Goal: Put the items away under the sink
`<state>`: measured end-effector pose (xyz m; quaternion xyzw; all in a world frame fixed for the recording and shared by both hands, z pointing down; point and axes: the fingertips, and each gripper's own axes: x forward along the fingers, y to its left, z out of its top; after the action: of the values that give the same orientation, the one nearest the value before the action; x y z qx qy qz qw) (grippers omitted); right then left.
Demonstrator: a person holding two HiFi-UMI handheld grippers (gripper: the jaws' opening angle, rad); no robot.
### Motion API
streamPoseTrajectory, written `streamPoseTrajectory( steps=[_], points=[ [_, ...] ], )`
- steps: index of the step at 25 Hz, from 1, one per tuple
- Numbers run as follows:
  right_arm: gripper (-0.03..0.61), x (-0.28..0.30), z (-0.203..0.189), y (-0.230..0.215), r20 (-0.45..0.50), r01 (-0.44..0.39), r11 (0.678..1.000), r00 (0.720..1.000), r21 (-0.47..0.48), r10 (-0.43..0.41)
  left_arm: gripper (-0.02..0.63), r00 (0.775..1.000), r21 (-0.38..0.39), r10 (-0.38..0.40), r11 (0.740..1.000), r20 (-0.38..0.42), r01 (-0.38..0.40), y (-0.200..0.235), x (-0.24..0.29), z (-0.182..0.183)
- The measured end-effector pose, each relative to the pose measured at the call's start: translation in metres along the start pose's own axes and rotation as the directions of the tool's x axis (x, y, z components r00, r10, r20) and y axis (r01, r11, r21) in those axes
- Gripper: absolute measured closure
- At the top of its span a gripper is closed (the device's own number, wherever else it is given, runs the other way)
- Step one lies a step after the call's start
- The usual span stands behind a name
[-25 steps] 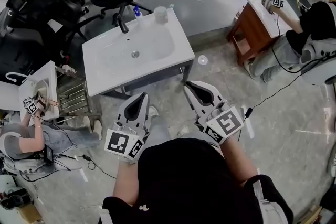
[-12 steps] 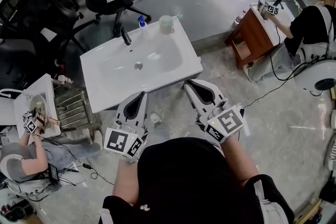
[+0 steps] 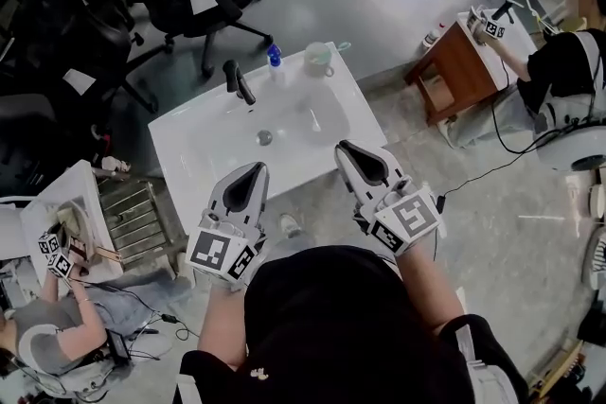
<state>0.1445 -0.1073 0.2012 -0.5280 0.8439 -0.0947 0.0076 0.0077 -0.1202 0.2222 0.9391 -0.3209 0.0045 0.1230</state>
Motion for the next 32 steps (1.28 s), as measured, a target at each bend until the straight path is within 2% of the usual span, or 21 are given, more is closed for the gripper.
streamPoseTrajectory(
  steps=[7, 16, 24, 27, 32],
  points=[
    [0.531, 0.046, -0.006, 0.004, -0.01, 0.042, 0.999, 0.999, -0.004, -0.042, 0.591, 0.999, -0.016, -0.052, 0.999, -0.013, 0.052, 0.04, 0.004, -0.001],
    [0.531, 0.069, -0.017, -0.013, -0.053, 0.052, 0.999, 0.997, 0.012, -0.051, 0.592, 0.999, -0.043, -0.035, 0.998, -0.032, 0.034, 0.059, 0.009, -0.004],
    [0.531, 0.085, -0.032, -0.05, -0.111, -0.02, 0.999, 0.994, 0.029, 0.024, 0.592, 0.996, -0.059, 0.068, 0.996, -0.063, -0.072, 0.056, 0.022, -0.01],
    [0.531, 0.092, -0.037, -0.073, -0.133, -0.043, 0.999, 0.99, 0.015, 0.044, 0.592, 0.991, -0.042, 0.108, 0.993, -0.074, -0.111, 0.053, 0.035, -0.014],
    [0.531, 0.105, -0.054, -0.111, -0.162, -0.084, 0.996, 0.983, 0.027, 0.087, 0.592, 0.972, -0.045, 0.211, 0.975, -0.108, -0.217, 0.054, 0.049, -0.022]
  ],
)
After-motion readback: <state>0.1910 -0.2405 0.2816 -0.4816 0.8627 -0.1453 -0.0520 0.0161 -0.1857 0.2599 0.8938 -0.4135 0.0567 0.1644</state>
